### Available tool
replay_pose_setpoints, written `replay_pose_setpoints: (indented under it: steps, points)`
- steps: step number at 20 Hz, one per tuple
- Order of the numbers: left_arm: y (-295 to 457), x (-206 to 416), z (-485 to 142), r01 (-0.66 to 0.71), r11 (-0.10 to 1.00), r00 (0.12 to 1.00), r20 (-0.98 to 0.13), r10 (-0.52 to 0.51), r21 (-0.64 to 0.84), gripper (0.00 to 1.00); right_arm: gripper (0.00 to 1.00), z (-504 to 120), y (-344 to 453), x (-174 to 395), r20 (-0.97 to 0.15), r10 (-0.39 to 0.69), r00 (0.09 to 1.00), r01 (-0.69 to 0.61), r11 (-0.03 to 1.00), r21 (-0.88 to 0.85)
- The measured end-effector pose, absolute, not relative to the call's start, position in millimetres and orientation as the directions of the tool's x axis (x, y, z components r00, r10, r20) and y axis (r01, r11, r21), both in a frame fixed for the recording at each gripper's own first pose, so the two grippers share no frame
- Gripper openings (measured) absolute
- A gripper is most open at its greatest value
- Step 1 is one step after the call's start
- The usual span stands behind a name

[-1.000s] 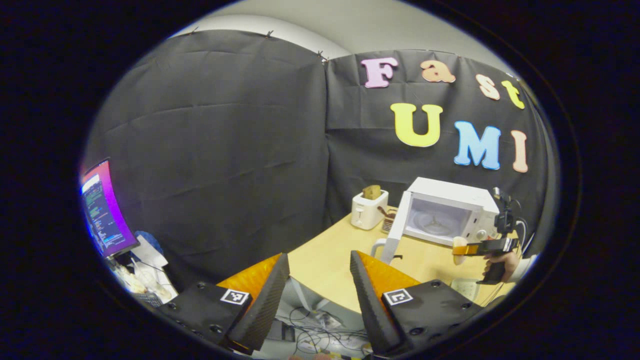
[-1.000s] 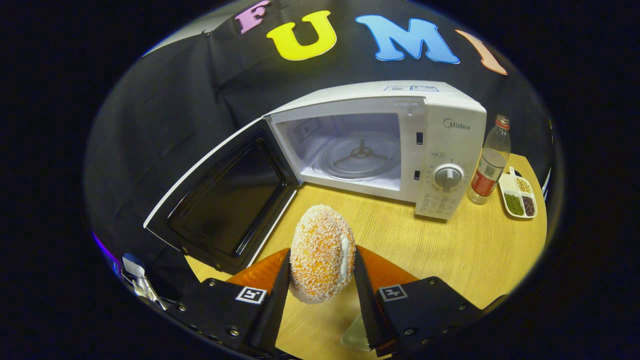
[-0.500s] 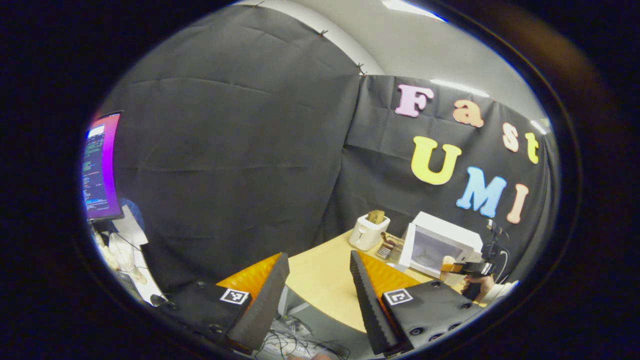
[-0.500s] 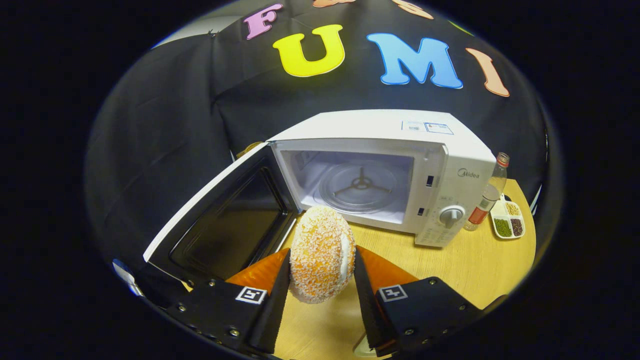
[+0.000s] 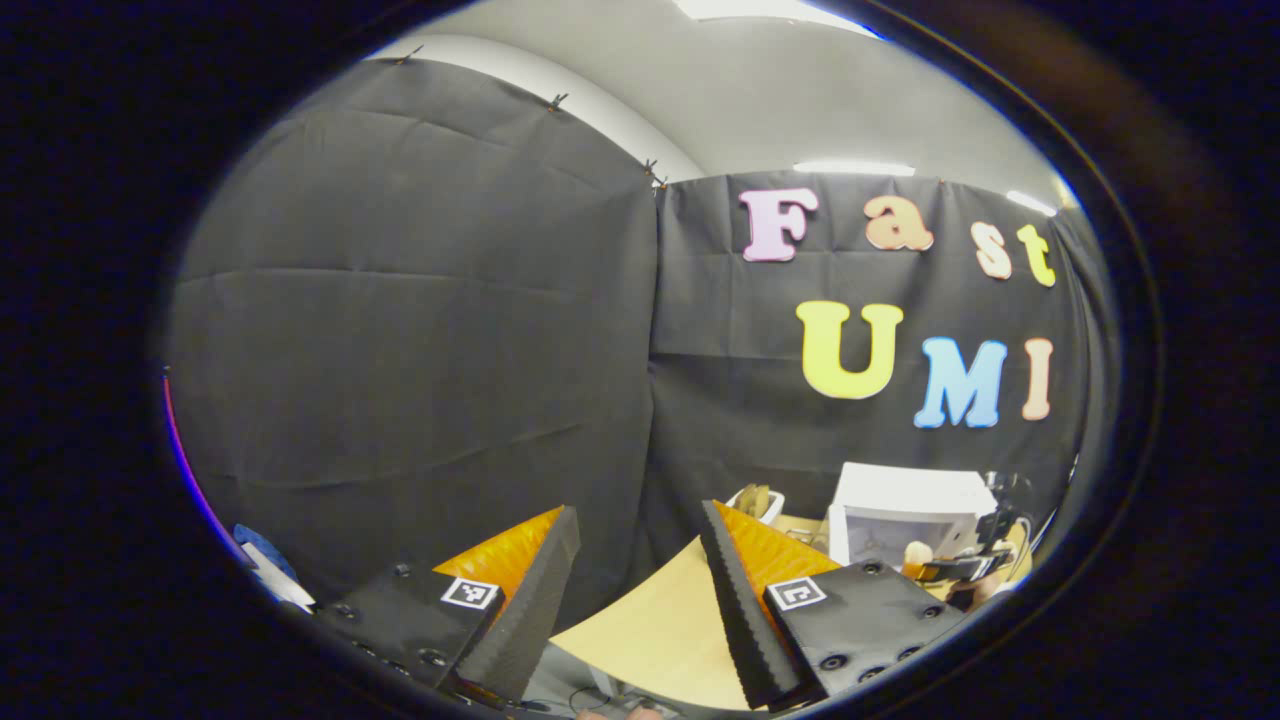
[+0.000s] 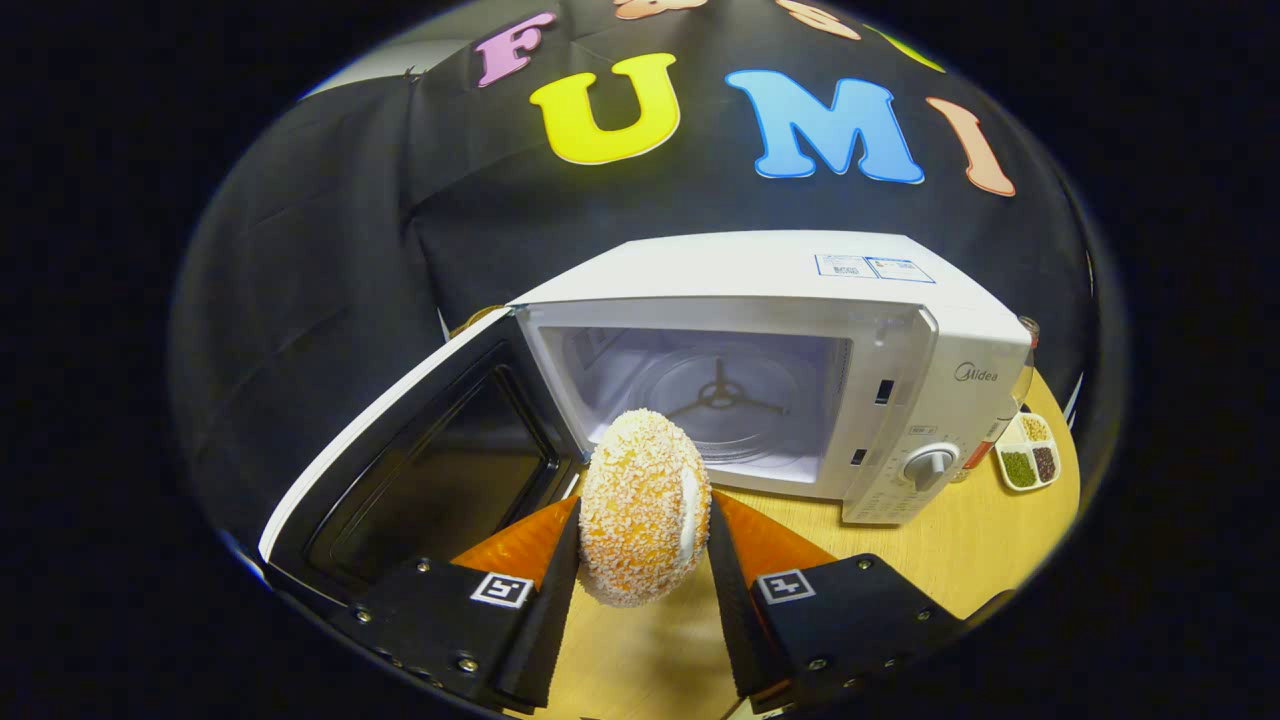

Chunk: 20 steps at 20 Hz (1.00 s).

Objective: Open the microwave oven with the left hand, put the food in, and close the microwave oven.

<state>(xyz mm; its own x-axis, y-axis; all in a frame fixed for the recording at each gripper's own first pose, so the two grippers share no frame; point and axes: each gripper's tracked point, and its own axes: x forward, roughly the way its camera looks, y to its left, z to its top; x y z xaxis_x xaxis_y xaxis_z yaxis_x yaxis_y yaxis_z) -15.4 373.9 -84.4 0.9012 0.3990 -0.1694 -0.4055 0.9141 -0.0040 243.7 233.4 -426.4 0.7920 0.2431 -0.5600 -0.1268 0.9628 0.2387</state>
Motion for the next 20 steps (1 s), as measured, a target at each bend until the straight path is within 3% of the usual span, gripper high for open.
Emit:
replay_pose_setpoints:
  steps: [2, 5, 8, 13, 20]
  points:
    - [366, 2, -61, -0.39, 0.92, 0.912, -0.157, 0.38, -0.037, 0.87, 0.66, -433, 228, 265, -0.543, 0.211, 0.813, -0.071, 0.961, 0.267]
    - [335, 16, -33, -0.356, 0.933, 0.927, -0.147, 0.345, -0.057, 0.77, 0.66, -456, 230, 289, -0.551, 0.19, 0.813, 0.018, 0.937, 0.349]
    - [298, 16, -33, -0.333, 0.942, 0.934, -0.155, 0.322, -0.051, 0.77, 0.66, -470, 218, 317, -0.519, 0.093, 0.85, 0.113, 0.929, 0.352]
    - [246, -10, -48, -0.297, 0.947, 0.946, -0.176, 0.273, -0.123, 0.77, 0.66, -494, 224, 352, -0.491, 0.033, 0.87, 0.21, 0.878, 0.431]
    - [256, -63, -97, -0.408, 0.892, 0.893, -0.289, 0.345, -0.195, 0.77, 0.68, -512, 221, 379, -0.511, -0.046, 0.858, 0.36, 0.764, 0.536]
